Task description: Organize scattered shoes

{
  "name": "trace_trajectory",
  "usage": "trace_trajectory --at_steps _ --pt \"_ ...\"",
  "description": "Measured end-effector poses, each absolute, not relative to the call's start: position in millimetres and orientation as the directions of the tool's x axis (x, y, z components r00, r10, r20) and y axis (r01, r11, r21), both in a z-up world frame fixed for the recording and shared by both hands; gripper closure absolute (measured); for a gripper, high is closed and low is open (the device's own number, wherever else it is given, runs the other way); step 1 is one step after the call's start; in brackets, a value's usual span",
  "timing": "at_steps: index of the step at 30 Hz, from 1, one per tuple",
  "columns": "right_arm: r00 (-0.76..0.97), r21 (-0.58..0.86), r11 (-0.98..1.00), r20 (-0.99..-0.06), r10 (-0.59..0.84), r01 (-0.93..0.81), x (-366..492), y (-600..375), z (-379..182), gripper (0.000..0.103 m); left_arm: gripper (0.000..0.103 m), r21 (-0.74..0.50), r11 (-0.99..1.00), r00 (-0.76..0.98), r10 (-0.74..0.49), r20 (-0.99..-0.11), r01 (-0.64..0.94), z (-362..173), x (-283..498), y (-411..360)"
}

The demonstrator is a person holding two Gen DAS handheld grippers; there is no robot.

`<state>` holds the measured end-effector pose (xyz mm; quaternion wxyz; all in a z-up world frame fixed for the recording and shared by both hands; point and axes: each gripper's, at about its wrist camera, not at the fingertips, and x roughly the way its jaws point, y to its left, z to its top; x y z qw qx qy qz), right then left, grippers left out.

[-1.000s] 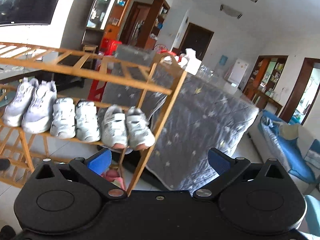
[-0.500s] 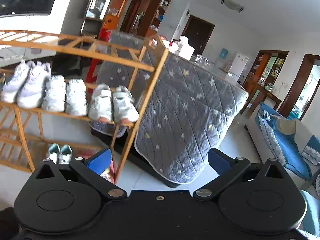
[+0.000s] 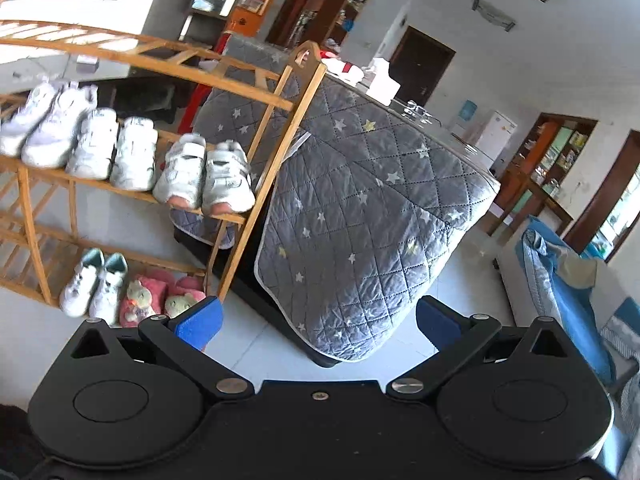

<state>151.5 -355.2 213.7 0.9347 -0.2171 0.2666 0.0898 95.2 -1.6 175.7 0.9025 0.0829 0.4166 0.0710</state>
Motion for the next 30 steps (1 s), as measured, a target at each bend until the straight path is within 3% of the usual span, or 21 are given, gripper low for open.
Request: trace_trajectory --at_steps 11,30 --pt "0.796 -0.339 0.862 -0.595 0.113 -0.376 161 -367 158 0.000 0.021 0.177 0.977 0.595 0.215 -0.774 -0.122 119 97 23" --pt "0.755 -0.137 0.948 -0.641 0.136 -0.287 130 -370 31 0.000 0.020 0.132 0.969 0.558 0.228 -0.798 -0.207 51 84 36"
